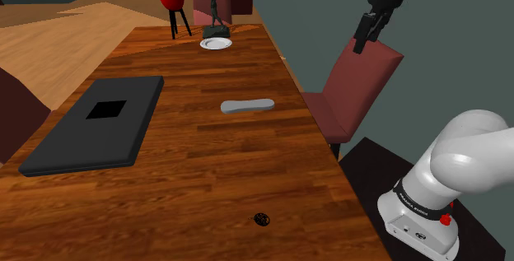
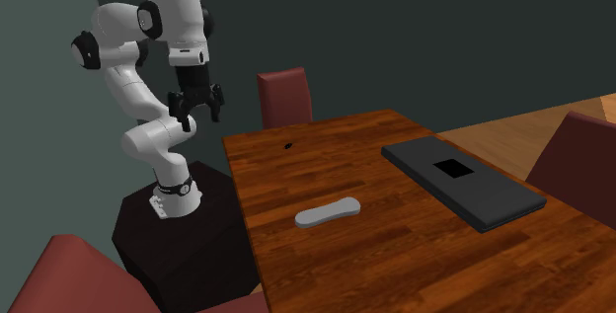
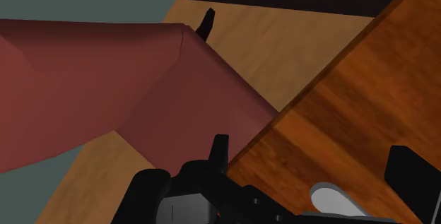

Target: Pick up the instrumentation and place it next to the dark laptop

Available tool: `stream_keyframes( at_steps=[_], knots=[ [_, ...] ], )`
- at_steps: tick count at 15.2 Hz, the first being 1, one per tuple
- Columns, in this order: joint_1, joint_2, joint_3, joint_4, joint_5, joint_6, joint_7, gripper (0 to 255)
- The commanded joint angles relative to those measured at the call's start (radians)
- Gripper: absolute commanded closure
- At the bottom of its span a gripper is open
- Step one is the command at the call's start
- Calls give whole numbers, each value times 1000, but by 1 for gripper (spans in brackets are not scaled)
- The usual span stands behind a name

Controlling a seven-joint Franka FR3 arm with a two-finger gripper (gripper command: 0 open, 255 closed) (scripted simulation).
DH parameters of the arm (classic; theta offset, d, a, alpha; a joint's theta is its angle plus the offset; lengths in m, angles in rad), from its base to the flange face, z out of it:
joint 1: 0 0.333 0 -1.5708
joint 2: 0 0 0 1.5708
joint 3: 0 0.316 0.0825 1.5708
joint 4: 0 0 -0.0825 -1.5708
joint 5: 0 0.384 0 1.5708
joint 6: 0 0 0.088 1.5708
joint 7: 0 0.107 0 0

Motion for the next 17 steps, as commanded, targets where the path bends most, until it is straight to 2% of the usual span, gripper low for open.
stream_keyframes(
  at_steps=[1,9,17],
  knots=[
    [0,0,0,0,0,0,0,0],
    [68,252,-31,19,10,215,-132,0],
    [131,528,-40,108,40,380,-270,0]
  ],
)
